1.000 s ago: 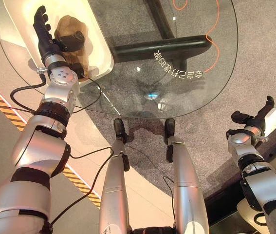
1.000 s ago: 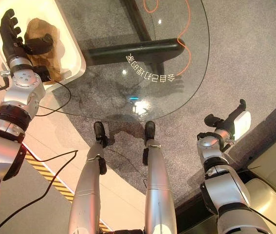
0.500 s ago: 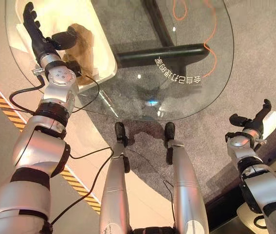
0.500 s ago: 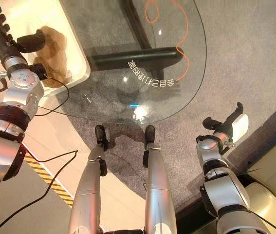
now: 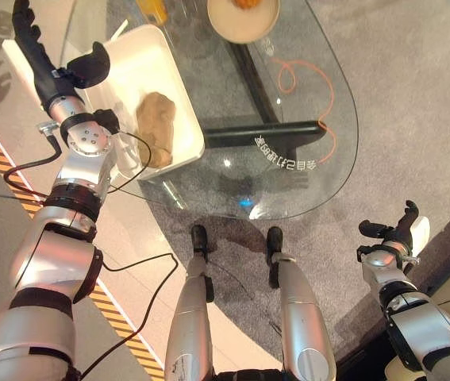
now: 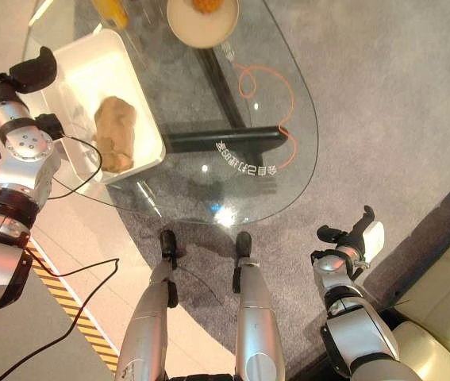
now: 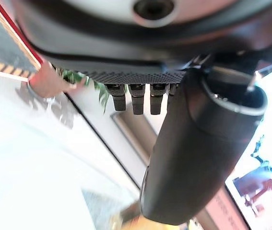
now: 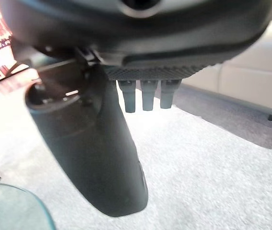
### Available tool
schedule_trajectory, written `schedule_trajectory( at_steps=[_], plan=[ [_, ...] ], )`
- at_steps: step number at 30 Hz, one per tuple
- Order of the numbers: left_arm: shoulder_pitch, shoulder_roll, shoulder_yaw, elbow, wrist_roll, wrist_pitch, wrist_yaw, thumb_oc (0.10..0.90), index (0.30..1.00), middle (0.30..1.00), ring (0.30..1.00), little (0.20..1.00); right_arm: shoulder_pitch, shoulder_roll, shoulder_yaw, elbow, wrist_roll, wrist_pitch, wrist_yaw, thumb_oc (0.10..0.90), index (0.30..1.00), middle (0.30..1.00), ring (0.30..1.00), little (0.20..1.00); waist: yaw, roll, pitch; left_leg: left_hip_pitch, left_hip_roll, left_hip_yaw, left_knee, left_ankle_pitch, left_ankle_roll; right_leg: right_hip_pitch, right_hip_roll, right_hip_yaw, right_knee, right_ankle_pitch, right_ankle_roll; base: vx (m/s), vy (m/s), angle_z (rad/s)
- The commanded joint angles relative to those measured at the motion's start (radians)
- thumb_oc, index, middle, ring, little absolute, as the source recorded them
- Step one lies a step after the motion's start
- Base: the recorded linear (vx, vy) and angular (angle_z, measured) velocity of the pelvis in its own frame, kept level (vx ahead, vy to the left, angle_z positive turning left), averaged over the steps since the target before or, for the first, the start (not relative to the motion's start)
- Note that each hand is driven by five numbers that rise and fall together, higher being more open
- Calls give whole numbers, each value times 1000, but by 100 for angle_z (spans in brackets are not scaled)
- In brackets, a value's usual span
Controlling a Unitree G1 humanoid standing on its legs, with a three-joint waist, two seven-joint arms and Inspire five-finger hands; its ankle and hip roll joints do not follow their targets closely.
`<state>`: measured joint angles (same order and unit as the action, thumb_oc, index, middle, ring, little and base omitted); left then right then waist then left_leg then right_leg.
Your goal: Wipe the table with a cloth and put it in the basket.
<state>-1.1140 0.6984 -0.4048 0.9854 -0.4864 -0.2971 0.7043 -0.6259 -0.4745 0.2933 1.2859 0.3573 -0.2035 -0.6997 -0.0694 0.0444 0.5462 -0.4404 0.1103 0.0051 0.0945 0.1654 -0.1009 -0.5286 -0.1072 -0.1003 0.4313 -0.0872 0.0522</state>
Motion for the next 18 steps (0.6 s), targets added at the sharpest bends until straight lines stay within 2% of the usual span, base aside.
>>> schedule_trajectory(
  at_steps=[1,6,9,10,12,14,15,18],
  plan=[
    [-1,123,99,-69,29,-102,-23,800,900,900,900,900,64,-51,-60,15,23,7,13,800,900,900,900,900,35,-11,-96,34,-39,53,38,-102,24,78,-19,-6,-166,71,38,36,-11,2],
    [250,106,210,-127,-10,-117,-141,800,900,900,900,900,209,-36,-107,1,20,23,65,800,900,900,900,900,60,-10,-174,151,-48,48,-49,-95,24,214,-33,-23,-255,84,49,59,-9,3],
    [421,59,279,-143,-7,-136,-202,800,900,900,900,900,292,-28,-137,-3,-2,30,102,800,900,900,900,900,75,-11,-220,224,-53,46,-102,-88,24,302,-42,-40,-316,98,57,109,18,9],
    [521,29,321,-147,19,-139,-238,800,900,900,900,900,339,-19,-153,-5,-18,40,123,800,900,900,900,900,83,-13,-252,270,-55,45,-132,-84,24,357,-44,-49,-350,107,63,154,15,6],
    [604,0,350,-147,42,-132,-259,800,900,900,900,900,376,-11,-163,-8,-46,54,145,800,900,900,900,900,86,-15,-276,306,-54,44,-152,-80,25,397,-45,-56,-373,113,67,171,16,12],
    [725,-50,386,-127,64,-117,-283,800,900,900,900,900,429,4,-175,-10,-69,69,164,800,900,900,900,900,92,-19,-315,350,-53,41,-167,-83,26,449,-47,-63,-399,121,71,190,25,16],
    [744,-57,390,-122,68,-121,-287,800,900,900,900,900,436,5,-177,-10,-74,72,167,800,900,900,900,900,91,-19,-321,358,-53,40,-169,-85,26,458,-47,-64,-404,122,72,204,32,12],
    [892,-124,420,5,77,-98,-356,800,900,900,900,900,493,23,-196,15,-125,104,222,800,900,900,900,900,101,-24,-388,418,-50,43,-182,-100,27,529,-47,-77,-437,125,77,224,23,13]
  ],
)
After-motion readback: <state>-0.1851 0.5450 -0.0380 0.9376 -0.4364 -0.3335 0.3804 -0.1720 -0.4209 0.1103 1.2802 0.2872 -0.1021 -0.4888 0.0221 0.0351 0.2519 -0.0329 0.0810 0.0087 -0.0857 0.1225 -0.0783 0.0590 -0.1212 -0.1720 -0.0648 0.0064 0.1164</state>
